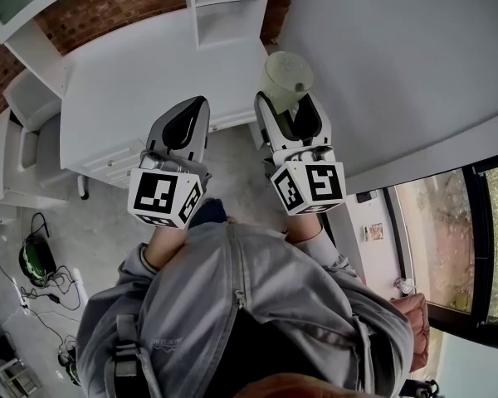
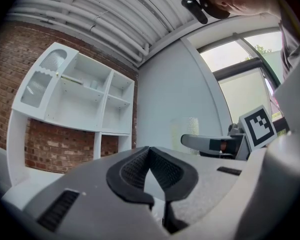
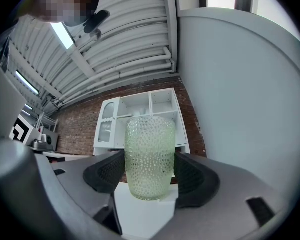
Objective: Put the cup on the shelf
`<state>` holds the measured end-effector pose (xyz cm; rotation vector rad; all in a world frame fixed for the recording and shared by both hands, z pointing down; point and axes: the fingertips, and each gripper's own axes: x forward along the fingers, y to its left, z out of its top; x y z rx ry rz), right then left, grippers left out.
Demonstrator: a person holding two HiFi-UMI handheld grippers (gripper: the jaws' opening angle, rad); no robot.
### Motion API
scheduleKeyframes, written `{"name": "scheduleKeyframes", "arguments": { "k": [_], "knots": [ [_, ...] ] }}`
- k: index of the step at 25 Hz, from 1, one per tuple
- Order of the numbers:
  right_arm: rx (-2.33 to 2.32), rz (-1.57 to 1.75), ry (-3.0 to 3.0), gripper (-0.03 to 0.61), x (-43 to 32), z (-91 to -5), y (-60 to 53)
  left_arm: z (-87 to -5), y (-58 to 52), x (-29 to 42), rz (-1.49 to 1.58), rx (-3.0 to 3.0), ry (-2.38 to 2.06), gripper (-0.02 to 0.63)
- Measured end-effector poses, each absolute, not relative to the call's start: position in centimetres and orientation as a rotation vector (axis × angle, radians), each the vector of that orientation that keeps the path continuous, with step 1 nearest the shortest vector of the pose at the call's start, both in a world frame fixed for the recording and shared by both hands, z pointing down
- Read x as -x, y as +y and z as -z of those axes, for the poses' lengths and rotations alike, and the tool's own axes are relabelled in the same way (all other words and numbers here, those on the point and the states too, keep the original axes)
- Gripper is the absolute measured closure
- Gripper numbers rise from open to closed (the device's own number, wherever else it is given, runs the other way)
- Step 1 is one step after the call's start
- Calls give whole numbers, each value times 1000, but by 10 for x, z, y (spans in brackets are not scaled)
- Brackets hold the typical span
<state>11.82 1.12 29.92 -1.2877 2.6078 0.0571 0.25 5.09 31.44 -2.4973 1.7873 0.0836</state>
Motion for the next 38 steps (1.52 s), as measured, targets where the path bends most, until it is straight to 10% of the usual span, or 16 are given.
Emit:
{"name": "scheduleKeyframes", "arguments": {
  "k": [38],
  "knots": [
    [1238,-93,2650,261,-5,-301,-260,-321,-232,90,-61,2512,1788,607]
  ]
}}
